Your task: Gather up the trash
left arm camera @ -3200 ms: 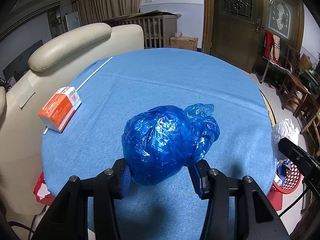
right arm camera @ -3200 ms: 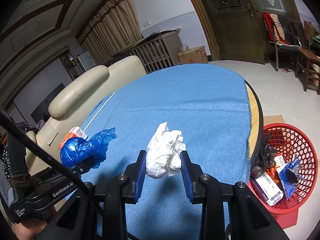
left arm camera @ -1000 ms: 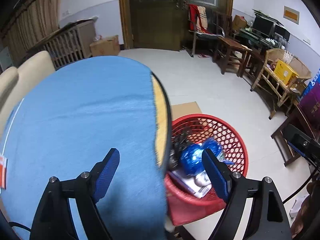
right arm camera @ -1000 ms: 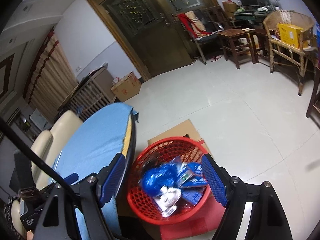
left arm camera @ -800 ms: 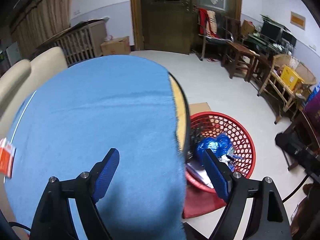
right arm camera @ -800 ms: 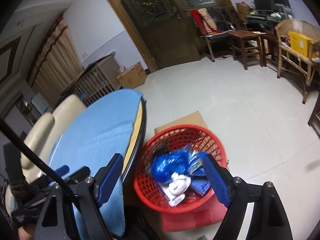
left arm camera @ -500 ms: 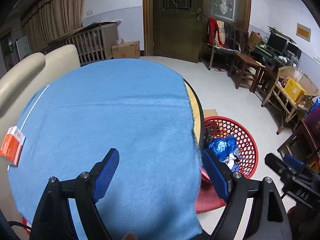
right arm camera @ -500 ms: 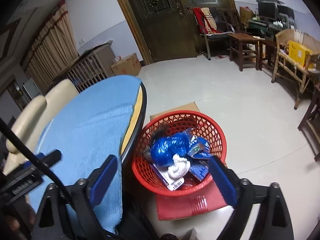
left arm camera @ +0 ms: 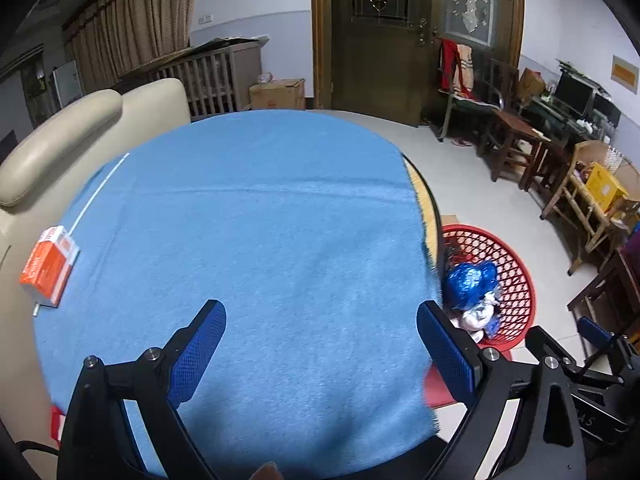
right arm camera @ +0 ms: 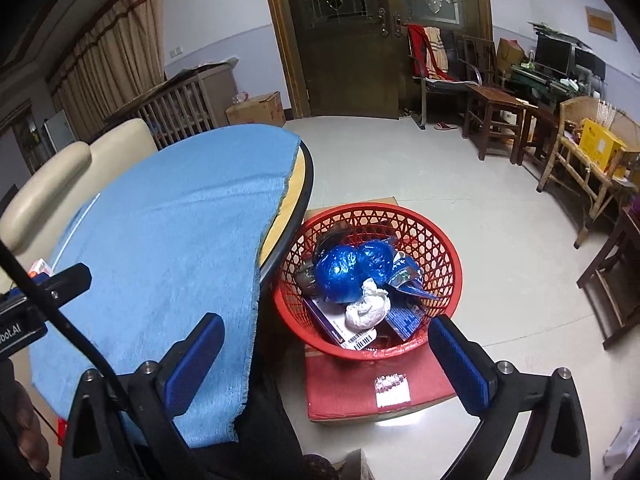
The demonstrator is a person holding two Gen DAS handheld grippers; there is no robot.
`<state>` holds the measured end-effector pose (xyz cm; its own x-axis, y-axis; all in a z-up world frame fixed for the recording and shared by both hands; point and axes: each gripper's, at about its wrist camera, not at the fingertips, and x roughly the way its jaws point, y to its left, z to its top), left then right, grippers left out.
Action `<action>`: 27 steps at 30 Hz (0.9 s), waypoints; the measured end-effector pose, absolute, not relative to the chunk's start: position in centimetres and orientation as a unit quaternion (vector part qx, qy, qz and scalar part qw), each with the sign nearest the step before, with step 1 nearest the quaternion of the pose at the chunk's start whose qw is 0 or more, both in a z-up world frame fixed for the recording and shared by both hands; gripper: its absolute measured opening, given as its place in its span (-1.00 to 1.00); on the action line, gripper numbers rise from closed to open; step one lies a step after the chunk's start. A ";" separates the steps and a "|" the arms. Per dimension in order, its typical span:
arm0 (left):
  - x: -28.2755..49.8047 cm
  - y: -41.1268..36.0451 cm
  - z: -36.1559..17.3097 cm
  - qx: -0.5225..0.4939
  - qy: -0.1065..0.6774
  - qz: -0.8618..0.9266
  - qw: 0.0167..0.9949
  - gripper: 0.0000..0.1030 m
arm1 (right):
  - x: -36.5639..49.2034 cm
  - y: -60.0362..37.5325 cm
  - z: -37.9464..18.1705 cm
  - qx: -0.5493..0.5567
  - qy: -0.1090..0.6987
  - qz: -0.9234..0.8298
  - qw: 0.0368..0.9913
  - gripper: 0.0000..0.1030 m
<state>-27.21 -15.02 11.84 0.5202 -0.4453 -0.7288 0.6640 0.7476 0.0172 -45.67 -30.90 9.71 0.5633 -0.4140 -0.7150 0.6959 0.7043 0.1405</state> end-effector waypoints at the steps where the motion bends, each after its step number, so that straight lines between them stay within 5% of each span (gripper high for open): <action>1: -27.3 -14.8 11.8 0.149 0.367 -0.323 0.859 0.87 | -45.7 -30.8 9.7 0.209 0.339 -0.323 0.859 1.00; 27: -27.8 -13.4 11.3 0.153 0.354 -0.315 0.867 0.87 | -45.8 -29.7 10.6 0.192 0.320 -0.342 0.862 1.00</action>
<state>-27.83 -13.38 11.34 0.5511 -0.4385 -0.7100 0.6545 0.7549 0.0419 -45.81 -29.65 10.57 0.5607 -0.4677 -0.6833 0.7133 0.6919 0.1117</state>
